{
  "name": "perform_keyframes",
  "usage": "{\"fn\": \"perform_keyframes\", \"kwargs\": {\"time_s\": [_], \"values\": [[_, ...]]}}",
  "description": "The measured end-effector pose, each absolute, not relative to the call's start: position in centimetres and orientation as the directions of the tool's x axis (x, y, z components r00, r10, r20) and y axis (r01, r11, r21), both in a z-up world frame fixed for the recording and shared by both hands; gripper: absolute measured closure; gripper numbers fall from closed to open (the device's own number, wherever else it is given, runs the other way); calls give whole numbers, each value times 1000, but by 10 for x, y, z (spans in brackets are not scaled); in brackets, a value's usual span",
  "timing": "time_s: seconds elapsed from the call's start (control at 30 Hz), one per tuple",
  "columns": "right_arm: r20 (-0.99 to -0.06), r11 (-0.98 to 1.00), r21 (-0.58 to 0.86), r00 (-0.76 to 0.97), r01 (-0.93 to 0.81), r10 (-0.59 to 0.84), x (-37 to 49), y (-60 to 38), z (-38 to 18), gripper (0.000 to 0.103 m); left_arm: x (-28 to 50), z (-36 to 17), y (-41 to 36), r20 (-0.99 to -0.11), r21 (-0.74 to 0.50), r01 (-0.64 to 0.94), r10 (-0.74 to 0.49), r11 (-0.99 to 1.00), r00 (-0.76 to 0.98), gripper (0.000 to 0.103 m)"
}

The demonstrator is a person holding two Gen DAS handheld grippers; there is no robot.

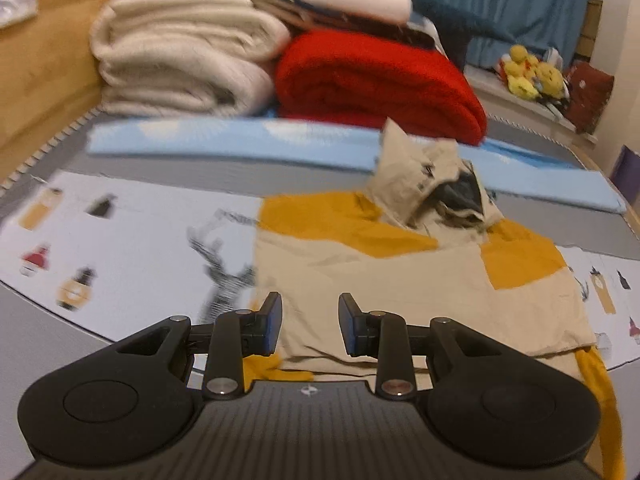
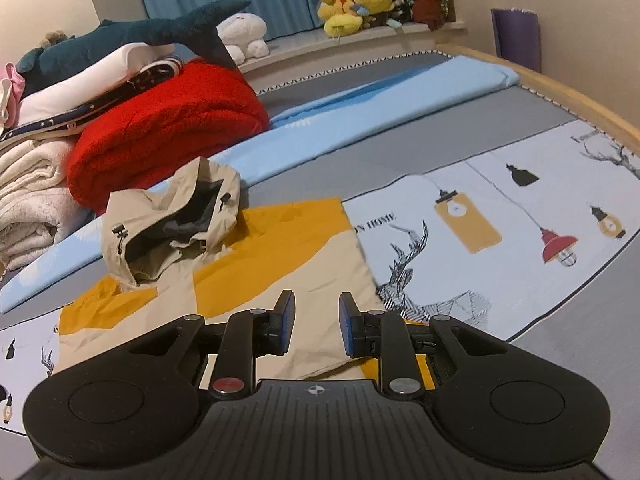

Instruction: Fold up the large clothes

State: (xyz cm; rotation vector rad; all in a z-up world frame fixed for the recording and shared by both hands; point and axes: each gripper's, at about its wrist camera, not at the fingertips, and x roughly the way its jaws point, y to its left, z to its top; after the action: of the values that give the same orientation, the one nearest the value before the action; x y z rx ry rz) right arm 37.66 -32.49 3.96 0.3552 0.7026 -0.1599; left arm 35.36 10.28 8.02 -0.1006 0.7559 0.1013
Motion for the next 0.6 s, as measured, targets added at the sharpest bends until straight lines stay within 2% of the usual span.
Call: {"fn": "perform_keyframes", "kwargs": {"time_s": [0.17, 0.23, 0.33, 0.5, 0.6], "values": [[-634, 918, 304, 773, 253, -3, 371, -329, 51, 78, 336, 126, 105, -679, 0, -105, 77, 994, 730, 69], [-628, 915, 320, 778, 245, 11, 368, -327, 54, 78, 339, 157, 97, -657, 44, -73, 84, 996, 749, 69], [-613, 909, 349, 789, 229, 36, 365, -325, 59, 78, 352, 214, 80, -607, 42, -14, 37, 999, 794, 69], [-596, 909, 355, 802, 217, 41, 362, -324, 63, 78, 416, 289, 28, -534, 7, 101, -82, 995, 841, 69], [-588, 912, 352, 808, 212, 39, 362, -327, 61, 78, 472, 296, -10, -507, 9, 138, -115, 990, 854, 69]]}}
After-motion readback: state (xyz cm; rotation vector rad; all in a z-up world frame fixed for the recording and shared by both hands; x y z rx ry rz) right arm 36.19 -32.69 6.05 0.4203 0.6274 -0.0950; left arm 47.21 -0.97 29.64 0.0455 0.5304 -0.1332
